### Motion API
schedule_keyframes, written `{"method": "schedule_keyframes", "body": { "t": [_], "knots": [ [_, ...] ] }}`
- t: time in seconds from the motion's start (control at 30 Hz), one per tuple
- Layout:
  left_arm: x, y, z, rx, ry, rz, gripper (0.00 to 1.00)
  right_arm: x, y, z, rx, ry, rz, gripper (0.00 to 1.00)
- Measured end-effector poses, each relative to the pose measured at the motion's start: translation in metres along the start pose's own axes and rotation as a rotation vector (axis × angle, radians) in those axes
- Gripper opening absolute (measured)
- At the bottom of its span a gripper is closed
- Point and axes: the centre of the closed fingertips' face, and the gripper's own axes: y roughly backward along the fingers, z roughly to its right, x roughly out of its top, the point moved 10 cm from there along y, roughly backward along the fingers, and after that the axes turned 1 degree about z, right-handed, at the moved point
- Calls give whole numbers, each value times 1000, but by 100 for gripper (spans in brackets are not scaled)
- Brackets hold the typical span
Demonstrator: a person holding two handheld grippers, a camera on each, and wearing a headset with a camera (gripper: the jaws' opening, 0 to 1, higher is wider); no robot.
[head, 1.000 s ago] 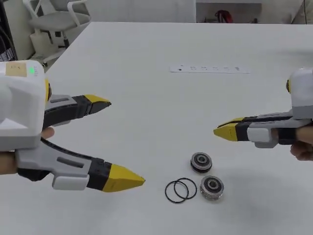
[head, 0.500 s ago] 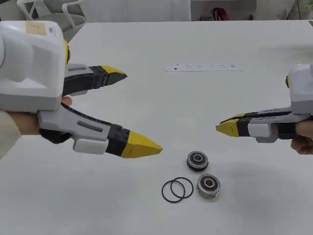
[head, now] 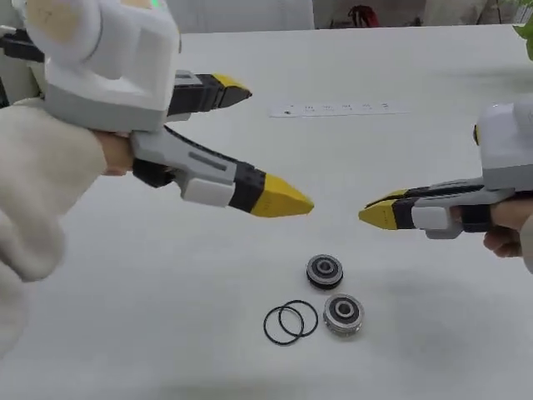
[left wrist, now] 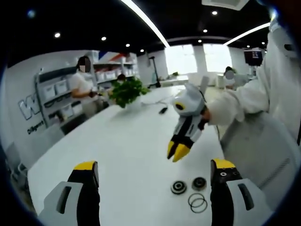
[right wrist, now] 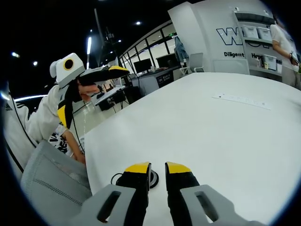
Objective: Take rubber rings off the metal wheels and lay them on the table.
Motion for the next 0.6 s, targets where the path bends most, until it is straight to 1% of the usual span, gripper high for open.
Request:
{"method": "schedule_keyframes", "body": {
  "t": [0.07,0.13,0.17,0.23,0.3,0.4,0.43,0.5,0.53,0.6],
  "knots": [
    [3,-10,-2,-19,14,13,100,-3,0,2,-1,-1,-8,9],
    [5,-19,-3,-22,10,14,100,-4,0,3,-2,-5,-13,9],
    [4,-23,-3,-21,8,12,100,-5,-1,4,-2,-9,-17,9],
    [3,-30,-2,-4,-7,15,99,-7,-1,7,-3,-12,-21,9],
    [-1,-35,-1,3,-11,37,97,-9,-2,8,-2,-14,-26,9],
    [-14,-44,7,-8,82,100,96,-11,-3,8,2,-14,-29,9],
    [-18,-45,9,-11,89,112,95,-12,-3,8,4,-13,-31,9],
    [-28,-47,13,-8,85,112,91,-15,-5,8,10,-17,-38,9],
    [-31,-47,14,-7,81,110,88,-18,-6,9,15,-22,-49,9],
    [-38,-49,15,-8,93,106,84,-22,-9,9,20,-23,-64,8]
  ]
}}
